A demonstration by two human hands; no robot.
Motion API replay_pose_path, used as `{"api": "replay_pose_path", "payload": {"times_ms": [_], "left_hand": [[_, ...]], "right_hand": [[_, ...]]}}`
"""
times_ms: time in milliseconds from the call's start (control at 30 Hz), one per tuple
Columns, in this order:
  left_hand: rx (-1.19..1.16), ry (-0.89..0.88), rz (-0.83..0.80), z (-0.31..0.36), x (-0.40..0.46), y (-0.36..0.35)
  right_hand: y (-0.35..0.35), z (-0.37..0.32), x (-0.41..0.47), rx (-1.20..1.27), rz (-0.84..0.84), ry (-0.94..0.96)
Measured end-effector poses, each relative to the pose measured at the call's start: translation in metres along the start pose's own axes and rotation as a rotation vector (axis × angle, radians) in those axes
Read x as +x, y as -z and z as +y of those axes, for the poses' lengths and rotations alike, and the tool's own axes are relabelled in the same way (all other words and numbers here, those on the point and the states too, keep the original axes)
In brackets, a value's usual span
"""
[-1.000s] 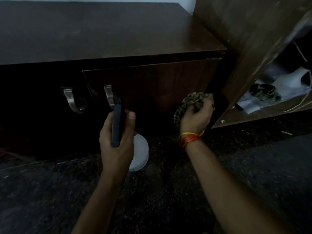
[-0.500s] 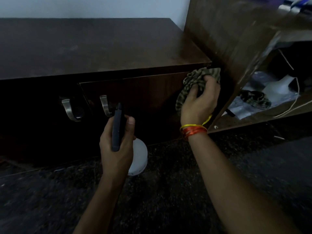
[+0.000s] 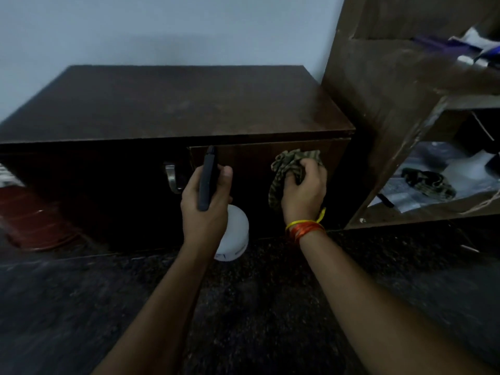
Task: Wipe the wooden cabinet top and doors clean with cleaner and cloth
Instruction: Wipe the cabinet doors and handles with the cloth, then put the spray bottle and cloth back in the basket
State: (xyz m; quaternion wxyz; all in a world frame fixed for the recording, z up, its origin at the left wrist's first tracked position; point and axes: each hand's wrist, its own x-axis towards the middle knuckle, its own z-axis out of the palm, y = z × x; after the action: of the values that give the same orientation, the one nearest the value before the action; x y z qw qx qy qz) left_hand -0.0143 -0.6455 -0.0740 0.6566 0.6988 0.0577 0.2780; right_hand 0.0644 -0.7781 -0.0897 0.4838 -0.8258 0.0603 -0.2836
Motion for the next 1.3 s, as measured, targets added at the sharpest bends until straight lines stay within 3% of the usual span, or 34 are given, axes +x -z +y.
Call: {"api": "replay_pose_path", "payload": {"times_ms": [267,600,1000,1300], "left_hand": [[-0.013,0.028,0.118,0.076,0.007,0.033],[0.004,0.01,0.177,0.142,0.024,0.085],[0.031,0.004,0.195,0.145,0.137,0.139],[0.068,0.084,0.286,0.18,0.195,0.194]], "right_hand": [[0.034,-0.072,-0.015,0.058,-0.197,-0.061],[0.055,-0.152,-0.022,0.133,-0.31,-0.068],[-0.068,-0.228,0.019,0.209,-0.36,0.071],[-0.117,-0.278,0.025,0.17,-0.473,0.025]]}}
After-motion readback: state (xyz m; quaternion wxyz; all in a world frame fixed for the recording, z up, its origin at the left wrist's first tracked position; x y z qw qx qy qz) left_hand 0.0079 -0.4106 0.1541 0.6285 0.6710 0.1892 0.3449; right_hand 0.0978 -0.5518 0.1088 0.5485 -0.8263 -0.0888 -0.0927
